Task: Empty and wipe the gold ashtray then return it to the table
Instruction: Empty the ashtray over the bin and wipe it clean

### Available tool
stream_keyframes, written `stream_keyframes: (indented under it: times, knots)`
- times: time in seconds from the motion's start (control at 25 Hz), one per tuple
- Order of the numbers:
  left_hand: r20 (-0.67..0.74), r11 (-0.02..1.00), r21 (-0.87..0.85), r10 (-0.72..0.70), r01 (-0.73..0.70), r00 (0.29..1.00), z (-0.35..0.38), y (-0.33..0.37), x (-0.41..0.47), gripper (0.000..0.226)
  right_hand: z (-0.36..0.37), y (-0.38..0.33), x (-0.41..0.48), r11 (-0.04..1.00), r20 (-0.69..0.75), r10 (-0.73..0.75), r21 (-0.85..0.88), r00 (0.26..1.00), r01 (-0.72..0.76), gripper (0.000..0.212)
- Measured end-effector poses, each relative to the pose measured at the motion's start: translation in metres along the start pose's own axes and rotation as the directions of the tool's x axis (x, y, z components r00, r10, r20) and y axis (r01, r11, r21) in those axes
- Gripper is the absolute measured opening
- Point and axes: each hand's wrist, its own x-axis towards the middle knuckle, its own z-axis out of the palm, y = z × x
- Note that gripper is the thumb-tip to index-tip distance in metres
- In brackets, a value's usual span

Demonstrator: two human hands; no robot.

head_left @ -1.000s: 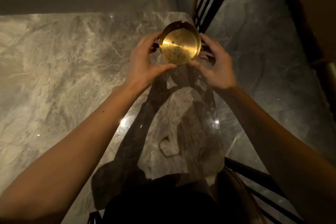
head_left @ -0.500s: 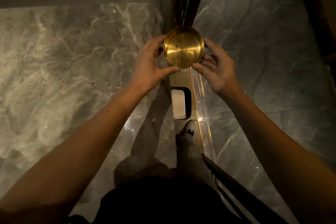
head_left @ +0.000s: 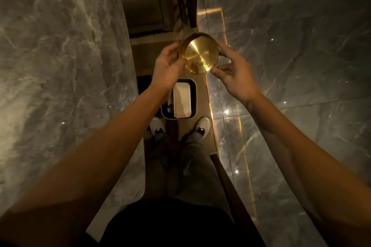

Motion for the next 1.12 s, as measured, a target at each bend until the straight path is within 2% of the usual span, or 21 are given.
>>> stream_keyframes:
  times: [0.28,0.44,0.8,0.96,1.12]
  knots:
    - [-0.055,0.979,-0.091,-0.185,0.180,0.981,0.024,-0.071,0.058,0.037,0.030,0.096,0.029,0.993,-0.012,0.110,0.054,0.994,-0.109,0.055]
    - [-0.099,0.957,-0.151,-0.263,0.247,0.960,0.020,-0.108,0.086,0.029,0.056,0.137,0.043,0.984,0.008,0.164,0.062,0.986,-0.164,0.053]
    - [-0.192,0.882,-0.243,-0.452,0.404,0.871,0.016,-0.179,0.131,0.016,0.105,0.208,0.071,0.937,0.052,0.298,0.177,0.953,-0.303,0.043]
    - [-0.174,0.862,-0.170,-0.503,0.477,0.847,0.013,-0.209,0.143,0.025,0.121,0.234,0.078,0.913,0.080,0.348,0.199,0.934,-0.357,0.043]
    - [-0.251,0.886,-0.074,-0.460,0.457,0.852,0.012,-0.241,0.157,0.030,0.135,0.257,0.085,0.898,0.168,0.373,0.182,0.913,-0.400,0.047]
